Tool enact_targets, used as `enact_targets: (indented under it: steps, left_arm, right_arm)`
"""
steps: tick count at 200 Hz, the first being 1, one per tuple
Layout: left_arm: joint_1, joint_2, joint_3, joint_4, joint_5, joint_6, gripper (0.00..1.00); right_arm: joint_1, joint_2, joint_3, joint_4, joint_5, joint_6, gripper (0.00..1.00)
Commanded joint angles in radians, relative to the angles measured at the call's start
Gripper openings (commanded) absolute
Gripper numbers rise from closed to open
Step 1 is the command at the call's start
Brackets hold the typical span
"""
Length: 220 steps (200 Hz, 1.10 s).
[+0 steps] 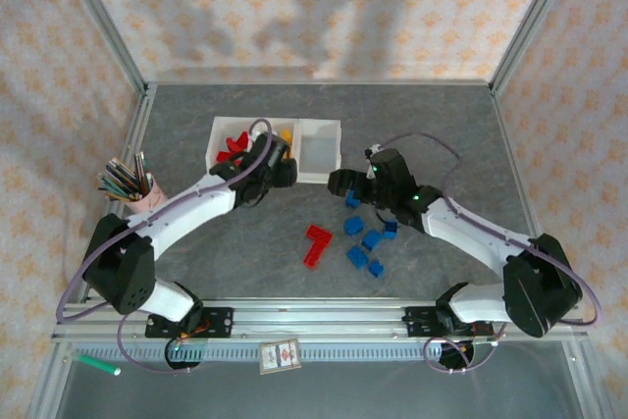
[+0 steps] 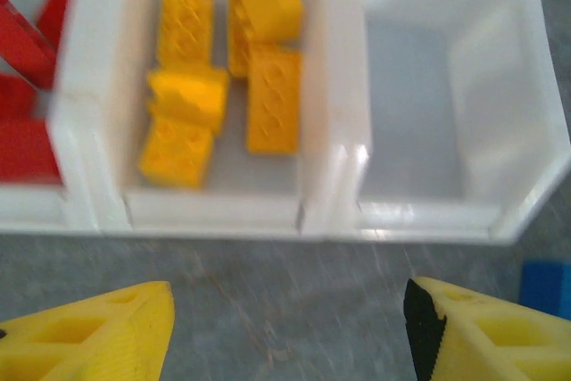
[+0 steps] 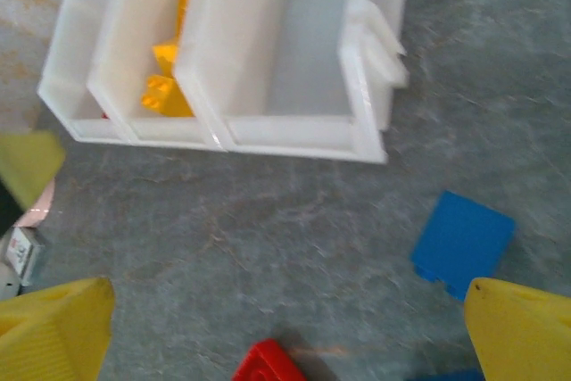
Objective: Sort the legos into containers by color
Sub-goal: Pick up the lego from the middle-left of the table.
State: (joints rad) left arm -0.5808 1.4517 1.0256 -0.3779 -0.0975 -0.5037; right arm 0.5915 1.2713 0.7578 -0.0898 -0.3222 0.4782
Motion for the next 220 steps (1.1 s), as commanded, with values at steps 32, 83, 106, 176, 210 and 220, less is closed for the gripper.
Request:
enact_targets:
  steps: [32, 83, 106, 176, 210, 220]
  left_arm:
    - [-0.213, -0.026, -0.088, 0.059, 0.029, -0.053, 0.76]
    - [-0.322, 0.116, -0.057, 0.08, 0.05, -0.009, 0.82]
    - [-0.332, 0.18, -0.031, 0.064, 0.05, 0.001, 0.84]
    - [-0.355, 0.293, -0.006, 0.068, 0.078, 0.047, 0.89]
    - [-0.363, 0.333, -0.009, 0.076, 0.088, 0.044, 0.86]
    - [-0.365, 0.345, -0.01, 0.073, 0.084, 0.042, 0.81]
  right_arm:
    - [-0.013, -0.161, -0.121, -0.12, 0.015, 0.017, 1.0]
    - [-0.015, -0.286, -0.226, -0.179, 0.045, 0.071, 1.0]
    - [-0.016, -0.317, -0.249, -0.191, 0.05, 0.083, 1.0]
    - [-0.019, -0.334, -0.27, -0.182, 0.06, 0.086, 1.0]
    - [-0.021, -0.334, -0.273, -0.178, 0.061, 0.085, 1.0]
    - [-0.021, -0.333, -0.275, -0.173, 0.061, 0.084, 1.0]
